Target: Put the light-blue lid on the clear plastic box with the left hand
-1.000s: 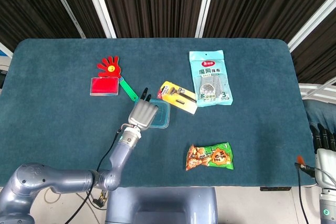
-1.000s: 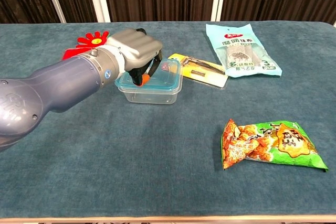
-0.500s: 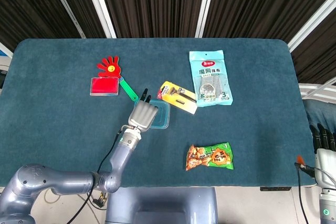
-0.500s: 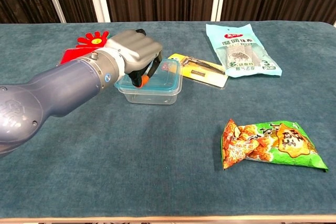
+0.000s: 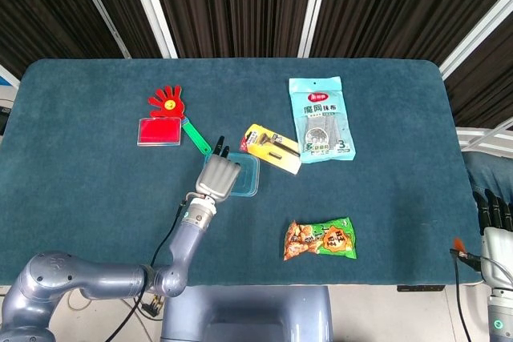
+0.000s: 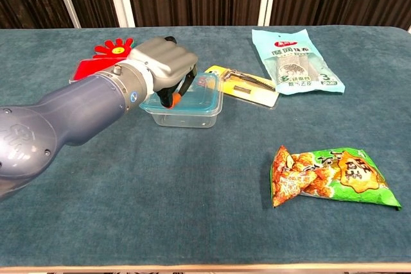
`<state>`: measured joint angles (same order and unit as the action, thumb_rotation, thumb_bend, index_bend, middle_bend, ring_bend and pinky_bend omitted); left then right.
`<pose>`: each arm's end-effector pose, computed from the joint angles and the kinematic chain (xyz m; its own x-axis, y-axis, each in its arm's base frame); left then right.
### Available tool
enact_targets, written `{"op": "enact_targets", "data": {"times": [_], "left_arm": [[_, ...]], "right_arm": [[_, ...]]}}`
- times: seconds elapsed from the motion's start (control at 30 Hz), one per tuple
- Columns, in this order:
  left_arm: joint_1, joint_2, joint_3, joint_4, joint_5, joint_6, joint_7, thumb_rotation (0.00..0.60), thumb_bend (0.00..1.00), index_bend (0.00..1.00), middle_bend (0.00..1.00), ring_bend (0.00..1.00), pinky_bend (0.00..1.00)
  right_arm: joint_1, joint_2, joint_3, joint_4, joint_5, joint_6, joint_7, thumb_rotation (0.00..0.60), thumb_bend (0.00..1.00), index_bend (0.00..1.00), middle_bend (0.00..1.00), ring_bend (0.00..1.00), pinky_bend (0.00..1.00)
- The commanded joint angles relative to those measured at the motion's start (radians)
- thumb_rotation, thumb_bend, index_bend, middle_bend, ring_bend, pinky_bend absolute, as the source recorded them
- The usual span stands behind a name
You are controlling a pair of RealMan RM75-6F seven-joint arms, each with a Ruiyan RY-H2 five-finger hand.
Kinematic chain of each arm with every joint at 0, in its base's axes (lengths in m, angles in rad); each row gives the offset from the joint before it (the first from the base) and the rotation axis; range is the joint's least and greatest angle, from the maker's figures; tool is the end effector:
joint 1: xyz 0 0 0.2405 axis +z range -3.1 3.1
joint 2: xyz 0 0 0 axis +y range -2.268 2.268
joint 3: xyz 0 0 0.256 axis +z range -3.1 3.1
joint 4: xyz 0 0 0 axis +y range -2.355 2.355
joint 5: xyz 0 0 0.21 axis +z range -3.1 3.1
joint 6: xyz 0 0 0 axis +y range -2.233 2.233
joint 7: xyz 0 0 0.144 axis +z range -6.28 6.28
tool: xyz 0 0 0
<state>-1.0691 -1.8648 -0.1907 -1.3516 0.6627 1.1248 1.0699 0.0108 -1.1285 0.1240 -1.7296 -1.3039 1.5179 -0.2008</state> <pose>-0.0506 0.3514 -0.0940 0.7925 0.0928 0.6028 0.5824 -0.4088 -0.7027 -0.3188 -0.1684 0.1688 0.4472 0.0260 0.8941 -0.8704 0.2428 0.4283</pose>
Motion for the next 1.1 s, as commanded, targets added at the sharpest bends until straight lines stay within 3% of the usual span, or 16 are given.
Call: {"op": "enact_targets", "data": {"times": [0.03, 0.67, 1.1], "left_arm": [[0.001, -0.002, 0.001, 0.002, 0.001, -0.001, 0.0, 0.6, 0.52, 0.64, 0.58, 0.17, 0.01], [0.013, -0.035, 0.005, 0.041, 0.028, 0.017, 0.001, 0.6, 0.52, 0.64, 0.58, 0.17, 0.01], [0.012, -0.082, -0.021, 0.093, 0.054, 0.01, -0.022, 0.6, 0.52, 0.64, 0.58, 0.17, 0.01]], "right_arm": [[0.0, 0.0, 0.0, -0.001, 0.001, -0.001, 0.0, 0.6, 0.35, 0.02, 0.01, 0.0, 0.0], [0.001, 0.002, 0.002, -0.005, 0.004, -0.001, -0.003, 0.6, 0.35, 0.02, 0.01, 0.0, 0.0], [0.002, 0.002, 0.003, -0.006, 0.007, -0.004, -0.004, 0.6, 0.35, 0.01, 0.01, 0.0, 0.0]]}}
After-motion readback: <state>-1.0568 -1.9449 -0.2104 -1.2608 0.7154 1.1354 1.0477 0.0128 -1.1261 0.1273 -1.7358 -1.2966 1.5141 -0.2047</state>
